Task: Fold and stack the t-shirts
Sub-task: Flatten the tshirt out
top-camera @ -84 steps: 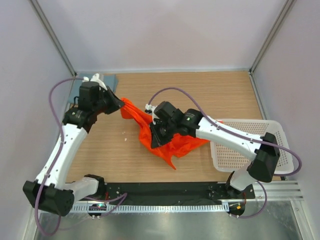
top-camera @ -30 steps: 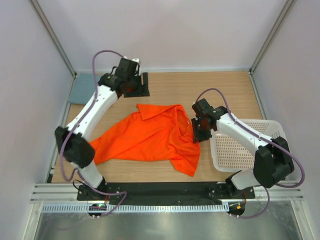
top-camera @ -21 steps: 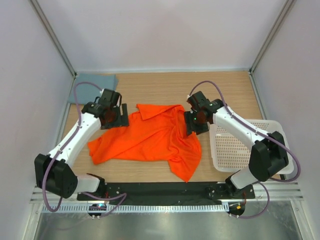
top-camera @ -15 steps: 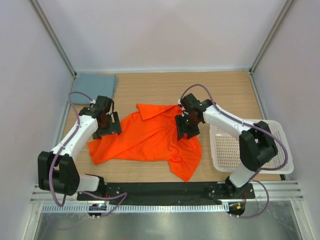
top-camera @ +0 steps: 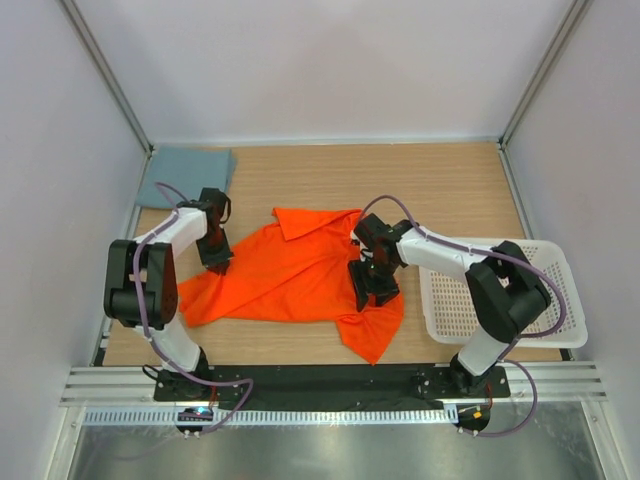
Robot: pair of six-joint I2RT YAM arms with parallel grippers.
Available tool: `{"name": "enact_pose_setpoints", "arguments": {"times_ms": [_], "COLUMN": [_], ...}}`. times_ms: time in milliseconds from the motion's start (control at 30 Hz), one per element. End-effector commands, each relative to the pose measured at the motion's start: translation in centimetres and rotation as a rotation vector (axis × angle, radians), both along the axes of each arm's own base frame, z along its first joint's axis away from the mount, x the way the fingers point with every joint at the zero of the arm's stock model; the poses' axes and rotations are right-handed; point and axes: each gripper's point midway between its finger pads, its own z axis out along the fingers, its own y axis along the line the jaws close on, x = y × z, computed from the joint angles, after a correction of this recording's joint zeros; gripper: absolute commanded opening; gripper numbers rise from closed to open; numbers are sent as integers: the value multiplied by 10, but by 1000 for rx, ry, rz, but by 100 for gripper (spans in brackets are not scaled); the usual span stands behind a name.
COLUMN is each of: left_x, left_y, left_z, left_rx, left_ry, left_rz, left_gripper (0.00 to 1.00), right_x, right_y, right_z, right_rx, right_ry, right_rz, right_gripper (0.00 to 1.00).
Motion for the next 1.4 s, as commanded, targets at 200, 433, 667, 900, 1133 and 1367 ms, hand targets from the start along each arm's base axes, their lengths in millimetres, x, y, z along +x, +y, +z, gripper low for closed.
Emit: {"name": "enact_pose_setpoints", "arguments": {"times_ms": [200,433,667,900,1133,1367], "left_x": [77,144,179,80,-21,-46], "left_y": [14,-2,12,7,-31,-34], "left_z": [118,164,162,168,110,81], "left_rx": [79,26,119,22,-240,-288], "left_ry": [-359,-575,-470,-520,-398,-404], "left_rz": [7,-80,-104,-35,22,124], "left_gripper": [0,3,68,74,72,77], "right_x": [21,26,15,-19,-40,-35], "right_y": [16,20,14,1,6,13], "right_z": [20,32,42,20,3,-5], "right_rx": [70,87,96,127,179,196], "right_ry": [-83,-102,-102,-53,3,-3], "right_rz": [-28,-41,-76,-111,-134,-175], "right_gripper": [57,59,59,63,67,58]}}
